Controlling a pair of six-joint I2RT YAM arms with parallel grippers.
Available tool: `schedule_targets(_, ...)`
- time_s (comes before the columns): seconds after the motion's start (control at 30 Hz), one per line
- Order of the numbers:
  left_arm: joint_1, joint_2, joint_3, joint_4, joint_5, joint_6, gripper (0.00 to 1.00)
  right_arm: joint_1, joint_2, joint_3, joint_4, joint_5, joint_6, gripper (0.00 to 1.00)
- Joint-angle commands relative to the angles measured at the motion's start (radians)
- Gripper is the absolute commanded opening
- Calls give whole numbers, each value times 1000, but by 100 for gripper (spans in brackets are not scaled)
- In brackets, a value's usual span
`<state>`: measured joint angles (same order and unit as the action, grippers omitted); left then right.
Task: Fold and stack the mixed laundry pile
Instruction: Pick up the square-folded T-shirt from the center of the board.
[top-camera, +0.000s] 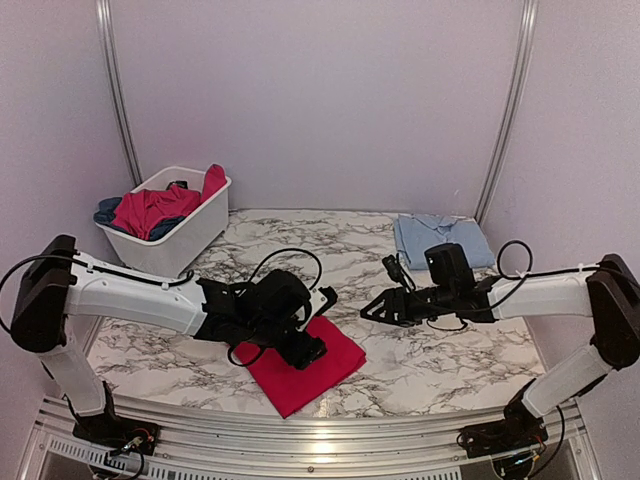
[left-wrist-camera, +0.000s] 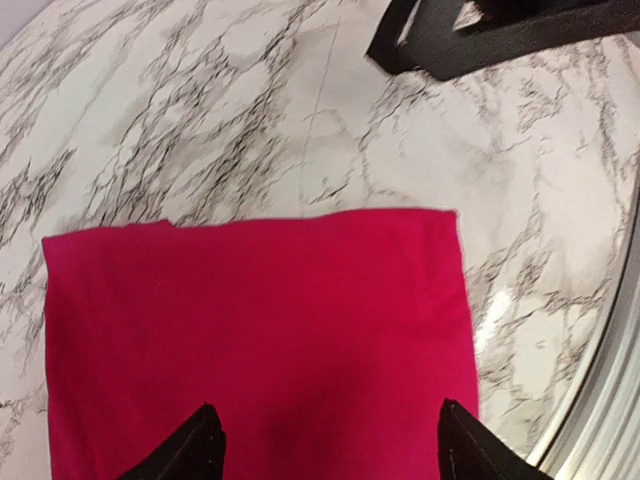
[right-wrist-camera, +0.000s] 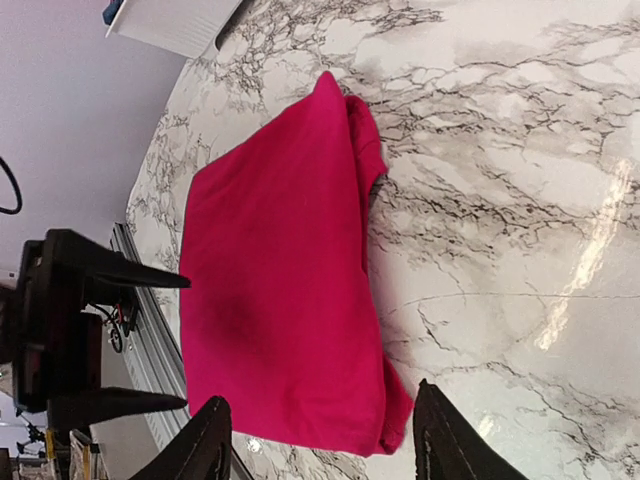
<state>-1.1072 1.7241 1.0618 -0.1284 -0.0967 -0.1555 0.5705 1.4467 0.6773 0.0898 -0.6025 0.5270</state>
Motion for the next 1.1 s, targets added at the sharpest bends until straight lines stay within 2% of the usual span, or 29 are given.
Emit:
schedule_targets(0.0,-89,63,140,-76,-109,65,66,-32,-22,-15,-24,-16,1,56)
schedule_targets(0.07,-105,138,188,-76,-86,73,56,-48,-33,-28,-13,-32,13,57)
schedule_targets(0.23,-140,264,287,-48,-75,85,46,-85,-56,-55,-9,-59,26,58)
schedule_targets(0.43,-169,376,353,-34,-119,95,41,-92,-66,-63,-30,-62,12,61)
schedule_targets(0.63,-180,440,337,-46,-115,97,39,-93,-49,-75,-27,-72,15,62)
schedule_targets(0.77,-180,449,329,-59,-117,108,22,-94,-33,-68,-25,-89,21,66)
schedule_targets(0.9,-180,396,309,-48,-123,120,2,-93,4,-67,-15,-114,44,76)
schedule_targets(1.07,-178,297,278,7,-90,126,0,-89,63,-63,11,-184,76,88)
